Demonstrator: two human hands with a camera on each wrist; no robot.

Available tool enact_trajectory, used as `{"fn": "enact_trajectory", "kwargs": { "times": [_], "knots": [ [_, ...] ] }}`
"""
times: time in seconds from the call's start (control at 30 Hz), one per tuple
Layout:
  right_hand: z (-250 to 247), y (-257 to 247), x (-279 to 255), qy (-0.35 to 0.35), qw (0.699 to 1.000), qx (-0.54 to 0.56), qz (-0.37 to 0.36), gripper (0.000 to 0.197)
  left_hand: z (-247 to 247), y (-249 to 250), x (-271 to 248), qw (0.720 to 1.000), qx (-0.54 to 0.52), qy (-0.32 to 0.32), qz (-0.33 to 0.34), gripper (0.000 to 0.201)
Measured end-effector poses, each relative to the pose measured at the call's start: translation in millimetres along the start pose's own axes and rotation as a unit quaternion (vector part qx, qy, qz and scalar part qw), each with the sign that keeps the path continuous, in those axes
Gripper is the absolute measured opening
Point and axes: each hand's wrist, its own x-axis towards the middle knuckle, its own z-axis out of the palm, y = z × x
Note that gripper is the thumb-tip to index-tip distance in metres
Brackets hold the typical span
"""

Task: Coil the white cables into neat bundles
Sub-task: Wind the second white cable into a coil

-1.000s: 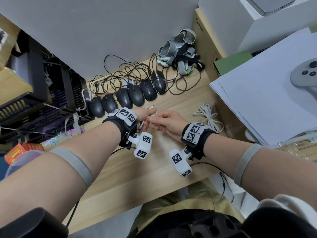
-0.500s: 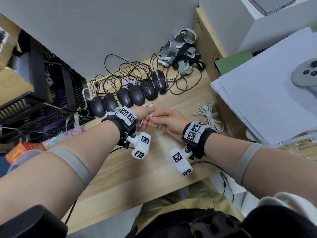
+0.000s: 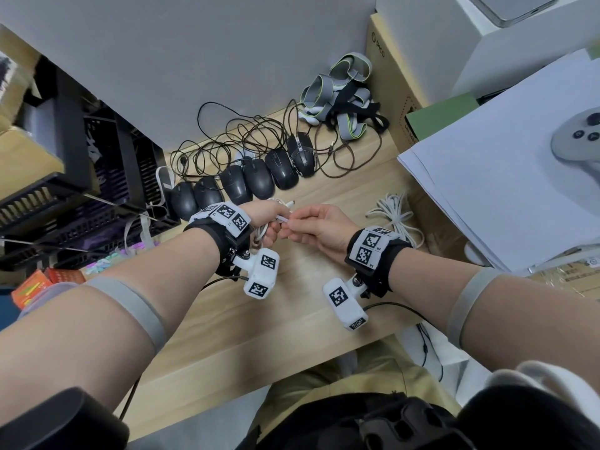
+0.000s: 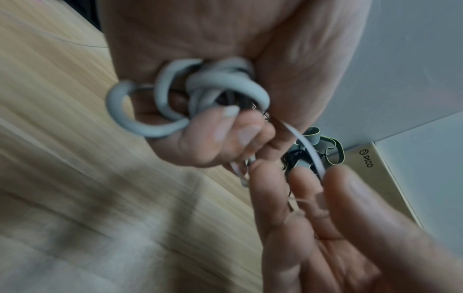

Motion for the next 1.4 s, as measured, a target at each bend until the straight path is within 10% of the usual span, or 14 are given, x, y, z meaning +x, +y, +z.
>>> {"fn": "enact_trajectory", "kwargs": {
  "times": [0.33,0.67,1.1,1.4],
  "knots": [
    [0,7,5,0.091,0.987,-0.103,-0.081,0.005,1,0,2,0.996,-0.07,0.051,0.027,0.02],
    [-7,17,6,0.151,0.863,-0.416,-0.245,0.008,5,5,-1,0.995,-0.096,0.012,0.018,0.029],
    [-4,4,20,0.17,0.948,-0.268,0.005,0.014,6,0,9,0.974,-0.031,0.084,0.207,0.047],
    [-10,3,18,0.073,0.967,-0.243,-0.031,0.028,-3,-2,4,0.949,0.053,0.137,0.278,0.054]
  ]
}}
